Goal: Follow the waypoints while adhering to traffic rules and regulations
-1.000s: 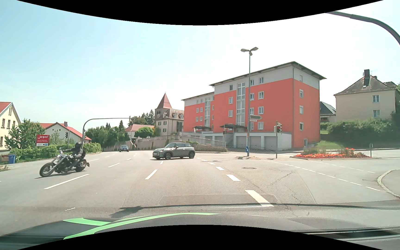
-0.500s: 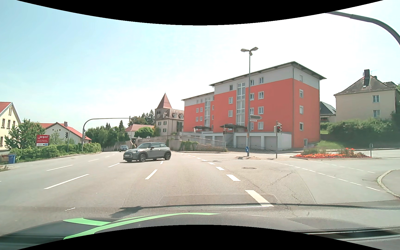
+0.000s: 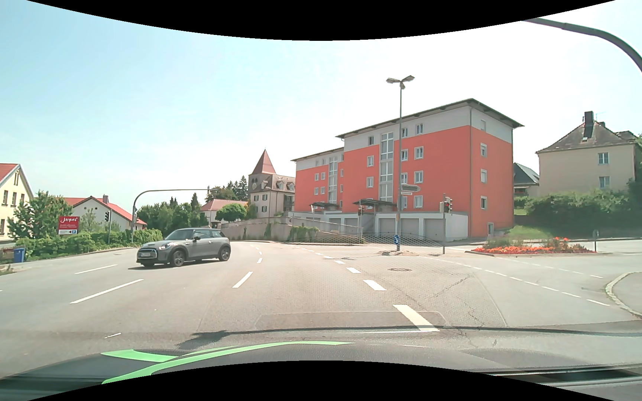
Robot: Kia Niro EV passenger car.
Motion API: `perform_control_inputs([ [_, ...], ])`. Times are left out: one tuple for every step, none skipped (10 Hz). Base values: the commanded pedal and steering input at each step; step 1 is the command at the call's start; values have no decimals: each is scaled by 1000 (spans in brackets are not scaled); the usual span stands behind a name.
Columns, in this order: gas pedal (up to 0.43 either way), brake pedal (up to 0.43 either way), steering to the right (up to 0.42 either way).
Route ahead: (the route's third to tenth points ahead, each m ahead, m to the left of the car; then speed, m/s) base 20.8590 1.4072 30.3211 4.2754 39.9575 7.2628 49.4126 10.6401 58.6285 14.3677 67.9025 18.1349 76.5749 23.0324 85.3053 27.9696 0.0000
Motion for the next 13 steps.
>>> perform_control_inputs([
  [0,262,3],
  [0,262,3],
  [0,262,3],
  [0,262,3],
  [0,262,3],
  [0,262,3],
  [0,262,3],
  [0,262,3],
  [0,262,3],
  [0,262,3],
  [0,262,3],
  [0,262,3],
  [0,262,3],
])
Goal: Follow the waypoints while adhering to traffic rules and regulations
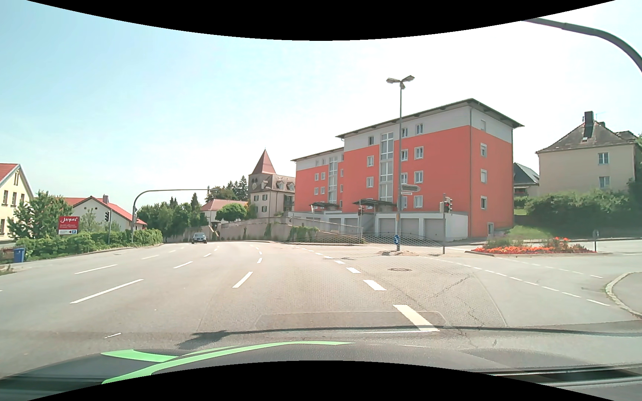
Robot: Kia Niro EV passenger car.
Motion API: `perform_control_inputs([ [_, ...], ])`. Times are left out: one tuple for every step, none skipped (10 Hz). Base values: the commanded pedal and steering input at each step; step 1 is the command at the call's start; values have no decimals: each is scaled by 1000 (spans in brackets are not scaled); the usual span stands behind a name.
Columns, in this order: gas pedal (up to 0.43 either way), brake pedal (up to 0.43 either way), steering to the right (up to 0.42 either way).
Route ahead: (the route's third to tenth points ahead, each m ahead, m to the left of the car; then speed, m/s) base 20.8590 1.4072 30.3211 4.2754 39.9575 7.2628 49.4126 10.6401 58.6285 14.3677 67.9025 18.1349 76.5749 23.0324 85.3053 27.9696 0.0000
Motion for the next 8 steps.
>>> perform_control_inputs([
  [0,262,3],
  [0,262,3],
  [0,262,3],
  [0,262,3],
  [0,262,3],
  [0,262,3],
  [0,262,3],
  [0,262,3],
])
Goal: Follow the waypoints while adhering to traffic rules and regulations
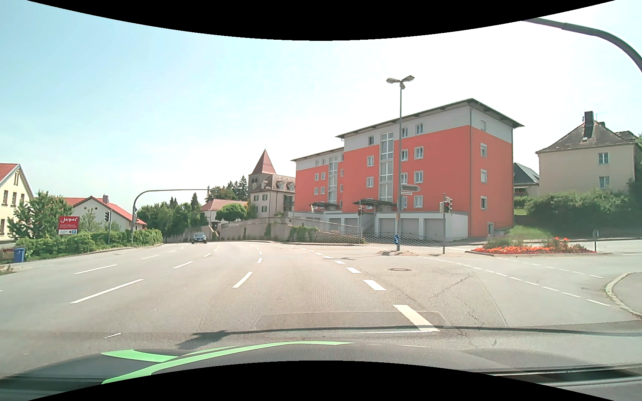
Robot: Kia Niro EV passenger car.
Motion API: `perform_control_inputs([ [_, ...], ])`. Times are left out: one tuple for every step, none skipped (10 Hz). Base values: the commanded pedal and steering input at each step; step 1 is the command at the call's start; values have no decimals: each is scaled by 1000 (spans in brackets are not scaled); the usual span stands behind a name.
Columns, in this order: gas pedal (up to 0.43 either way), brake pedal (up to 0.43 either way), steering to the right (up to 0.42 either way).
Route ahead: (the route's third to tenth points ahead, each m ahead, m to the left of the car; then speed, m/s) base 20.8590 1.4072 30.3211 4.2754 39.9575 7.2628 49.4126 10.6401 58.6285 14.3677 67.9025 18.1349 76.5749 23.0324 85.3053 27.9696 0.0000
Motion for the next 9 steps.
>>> perform_control_inputs([
  [0,262,3],
  [0,262,3],
  [0,262,3],
  [0,262,3],
  [0,262,3],
  [0,262,3],
  [0,262,3],
  [0,262,3],
  [0,262,3],
])
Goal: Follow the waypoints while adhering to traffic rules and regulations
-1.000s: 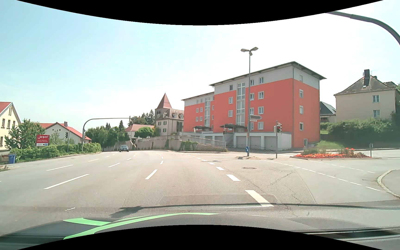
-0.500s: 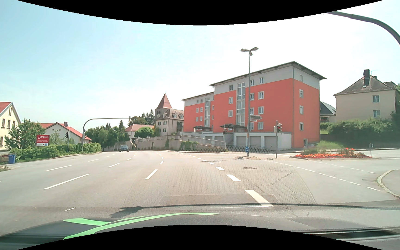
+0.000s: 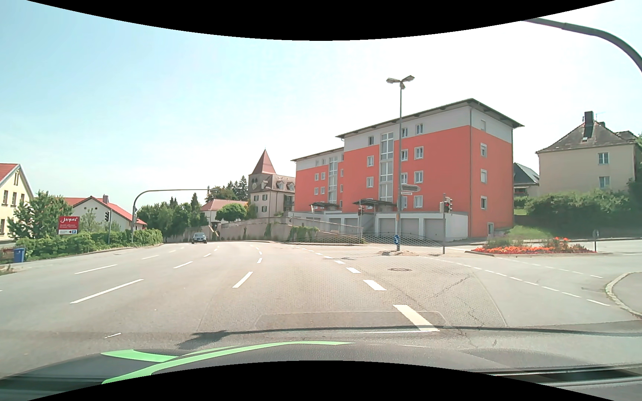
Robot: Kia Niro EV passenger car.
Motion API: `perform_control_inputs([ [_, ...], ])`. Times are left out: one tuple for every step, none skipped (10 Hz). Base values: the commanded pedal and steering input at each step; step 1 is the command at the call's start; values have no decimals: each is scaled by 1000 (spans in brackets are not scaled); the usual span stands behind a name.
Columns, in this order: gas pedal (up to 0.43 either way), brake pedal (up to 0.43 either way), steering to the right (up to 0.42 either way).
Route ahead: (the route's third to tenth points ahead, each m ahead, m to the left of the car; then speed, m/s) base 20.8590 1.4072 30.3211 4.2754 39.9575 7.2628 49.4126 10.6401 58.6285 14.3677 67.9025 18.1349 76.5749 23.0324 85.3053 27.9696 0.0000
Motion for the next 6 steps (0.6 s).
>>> perform_control_inputs([
  [0,262,3],
  [0,262,3],
  [0,262,3],
  [0,262,3],
  [0,262,3],
  [0,262,3],
])
